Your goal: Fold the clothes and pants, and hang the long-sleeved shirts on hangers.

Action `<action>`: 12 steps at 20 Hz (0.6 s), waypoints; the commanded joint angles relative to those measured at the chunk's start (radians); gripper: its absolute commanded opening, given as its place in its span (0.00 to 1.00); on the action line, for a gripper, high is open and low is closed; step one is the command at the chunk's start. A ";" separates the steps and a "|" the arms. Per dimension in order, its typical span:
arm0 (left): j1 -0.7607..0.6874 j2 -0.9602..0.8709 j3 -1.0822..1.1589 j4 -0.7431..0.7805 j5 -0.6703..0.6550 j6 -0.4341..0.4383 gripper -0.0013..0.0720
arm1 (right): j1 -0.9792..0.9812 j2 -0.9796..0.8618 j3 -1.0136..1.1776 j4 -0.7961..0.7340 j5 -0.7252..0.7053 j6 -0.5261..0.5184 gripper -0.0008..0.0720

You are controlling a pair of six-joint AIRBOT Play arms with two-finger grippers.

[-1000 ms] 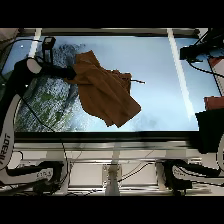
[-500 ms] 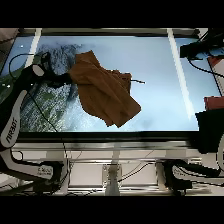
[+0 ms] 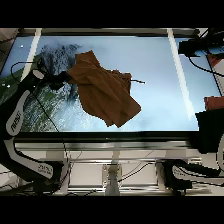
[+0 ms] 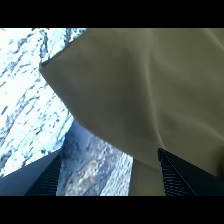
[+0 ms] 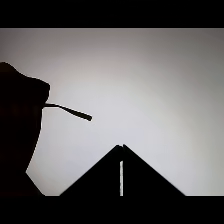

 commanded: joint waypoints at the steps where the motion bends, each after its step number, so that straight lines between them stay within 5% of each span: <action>1: -0.006 -0.045 0.002 -0.032 0.084 0.000 0.97 | 0.001 0.001 0.001 0.047 -0.006 0.000 0.05; 9: -0.056 -0.097 0.004 -0.032 0.253 0.000 0.92 | 0.001 0.001 0.001 0.105 -0.032 0.000 0.05; 10: -0.067 -0.097 0.004 -0.032 0.296 0.000 0.80 | 0.001 0.001 0.001 0.113 -0.031 0.000 0.05; 12: -0.091 -0.097 0.004 -0.032 0.371 0.000 0.41 | 0.001 0.001 0.001 0.135 -0.031 0.000 0.05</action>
